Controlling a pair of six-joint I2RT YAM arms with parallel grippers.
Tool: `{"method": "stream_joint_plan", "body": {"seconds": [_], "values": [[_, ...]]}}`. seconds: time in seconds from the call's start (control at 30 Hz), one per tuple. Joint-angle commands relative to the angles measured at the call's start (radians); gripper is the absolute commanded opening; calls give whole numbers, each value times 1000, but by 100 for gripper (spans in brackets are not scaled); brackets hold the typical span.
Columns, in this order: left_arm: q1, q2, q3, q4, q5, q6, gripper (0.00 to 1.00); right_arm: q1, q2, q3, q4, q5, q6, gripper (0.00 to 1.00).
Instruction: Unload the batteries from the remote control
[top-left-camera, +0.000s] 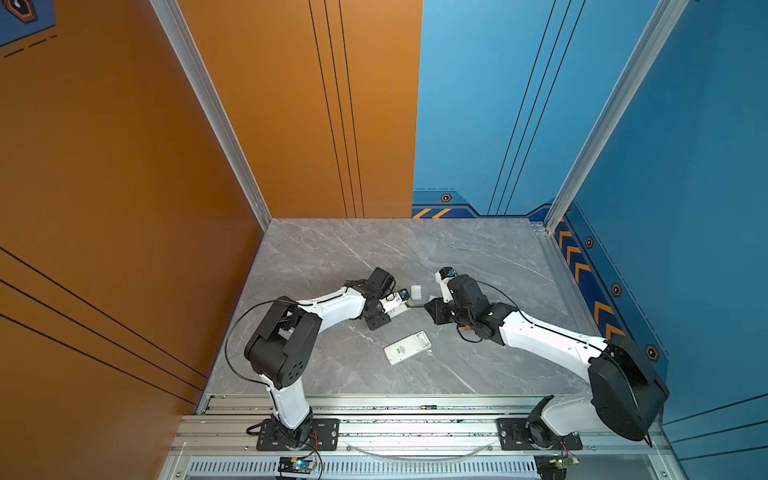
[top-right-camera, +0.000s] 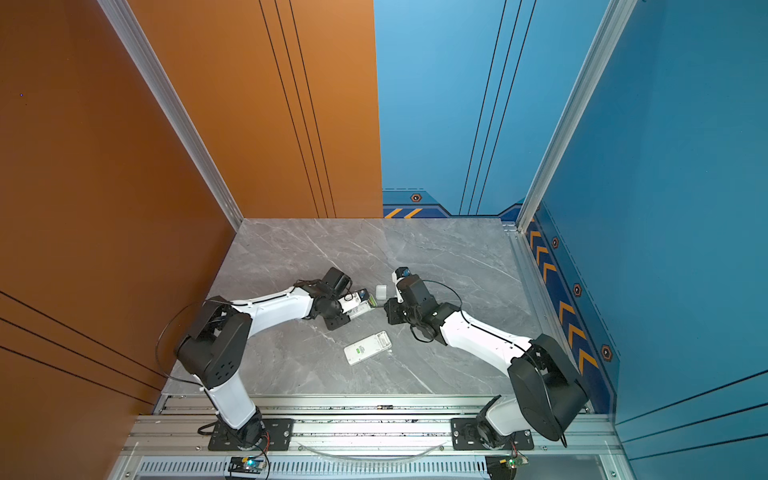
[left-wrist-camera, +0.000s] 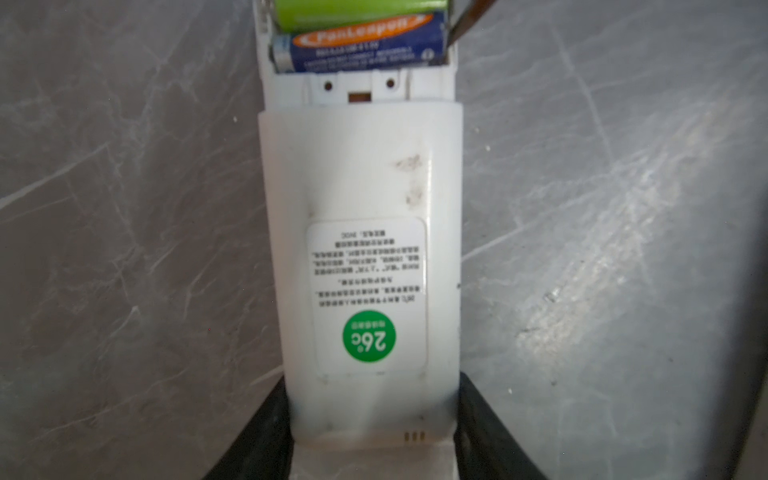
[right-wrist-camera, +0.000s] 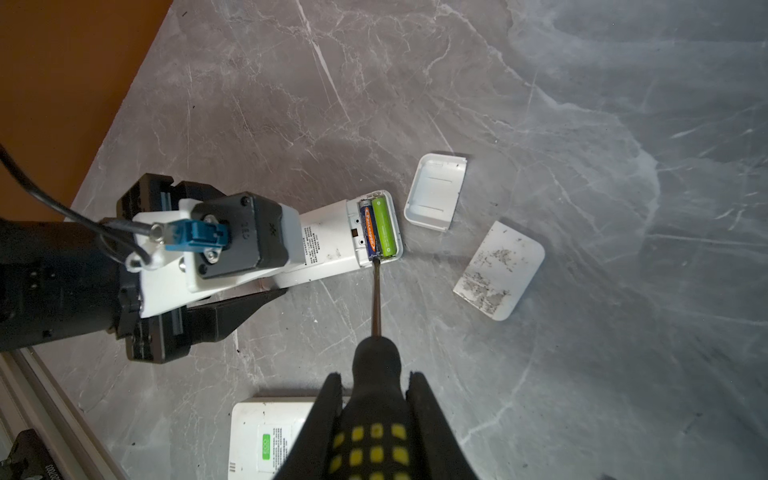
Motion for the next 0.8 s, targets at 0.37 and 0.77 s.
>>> {"method": "stream_joint_plan", "body": {"seconds": [0.37,0.77], "values": [[-8,39,-9,-47,73,30,0,5,-16,21,114,32,50,0],[-7,44,-6,-49,66,30,0,-17,-47,28,88,51,47,0]]}}
